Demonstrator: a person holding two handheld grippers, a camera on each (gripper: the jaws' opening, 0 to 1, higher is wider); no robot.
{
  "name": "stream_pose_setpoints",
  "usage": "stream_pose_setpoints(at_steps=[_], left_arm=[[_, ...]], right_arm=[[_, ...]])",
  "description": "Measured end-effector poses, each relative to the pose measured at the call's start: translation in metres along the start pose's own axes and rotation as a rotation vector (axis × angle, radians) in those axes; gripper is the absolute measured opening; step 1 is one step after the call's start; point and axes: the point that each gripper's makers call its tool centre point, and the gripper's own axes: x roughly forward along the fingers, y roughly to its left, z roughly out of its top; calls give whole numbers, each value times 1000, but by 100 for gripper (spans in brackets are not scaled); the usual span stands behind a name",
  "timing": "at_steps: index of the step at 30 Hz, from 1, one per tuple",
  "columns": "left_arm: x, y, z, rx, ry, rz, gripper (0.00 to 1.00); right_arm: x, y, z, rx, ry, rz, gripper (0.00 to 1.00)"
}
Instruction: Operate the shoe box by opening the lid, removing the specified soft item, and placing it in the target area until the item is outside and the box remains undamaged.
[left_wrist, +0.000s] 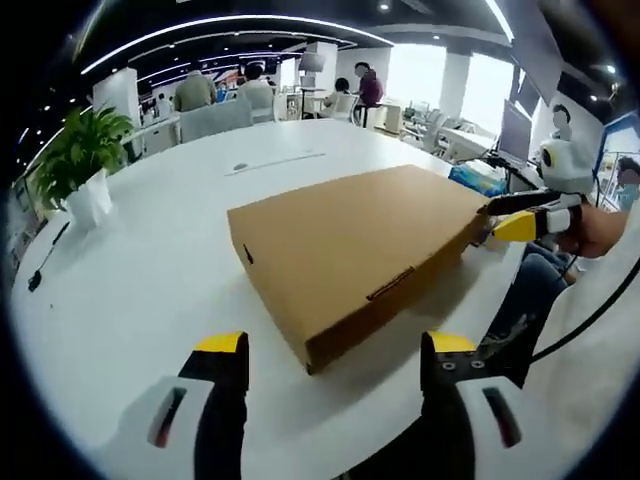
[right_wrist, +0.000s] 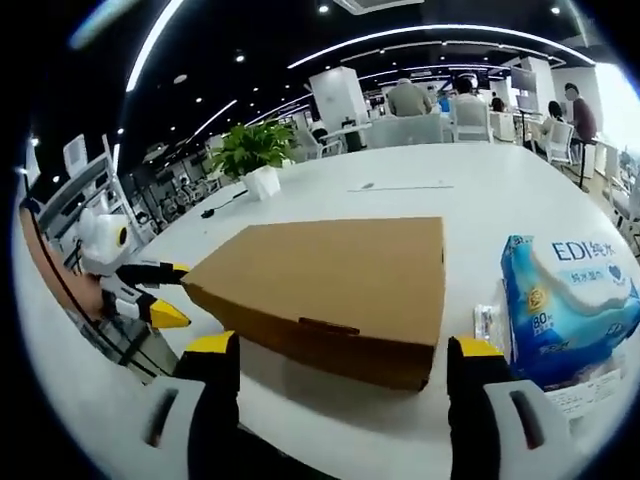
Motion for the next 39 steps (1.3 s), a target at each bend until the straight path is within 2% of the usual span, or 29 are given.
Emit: stream_pose_setpoints(at_steps=[2,5,7,9,11,12,13,14,17,19,20,21,22,25,26,31,33,36,39], left_arm=[[-2,0,-3,-43,1,-18,76],[-2,-1,-3,-57,-1,-17,78],[-3,-2,-3,-130,-10,-36,80],[-2,-5,-1,-169,-12,-34,80],[-3,-10,3,-216,-25,-75,79],[-4,-12,5,-214,-28,-66,80],[-5,-13,8,-218,-35,-62,81],[-6,-15,13,-235,-46,-58,83],[-5,-14,16,-385,-75,-54,92],[-5,-8,12,-465,-74,-76,94],[-5,-8,11,-505,-75,-80,95],[-6,-7,8,-522,-72,-78,95],[-6,-4,6,-529,-69,-68,95],[-6,-3,5,-643,-90,-86,97],[-6,-4,4,-666,-91,-94,97],[-5,-6,1,-685,-79,-98,99],[-5,-6,3,-704,-86,-96,96],[-3,-7,6,-714,-92,-89,95],[-5,-2,8,-756,-111,-59,87]], right_arm=[[1,-2,0,-9,2,-4,92],[1,-2,-3,0,9,-3,93],[2,1,-4,11,7,14,92],[2,7,-2,46,-4,42,90],[-2,10,8,74,-51,53,91],[-4,10,11,117,-74,43,91],[-4,9,11,128,-78,40,92],[-5,9,7,174,-61,44,91],[-8,0,6,184,-64,42,89],[-8,-2,5,255,-68,41,89],[-8,-1,10,398,-108,72,89],[-9,1,11,455,-120,80,89],[-10,2,9,473,-119,76,89],[-11,0,0,392,-87,41,88],[-11,4,0,382,-92,51,88],[-10,3,2,389,-99,48,97],[-11,5,8,410,-110,64,93],[-10,1,12,413,-126,52,93],[-10,-1,17,476,-157,55,93]])
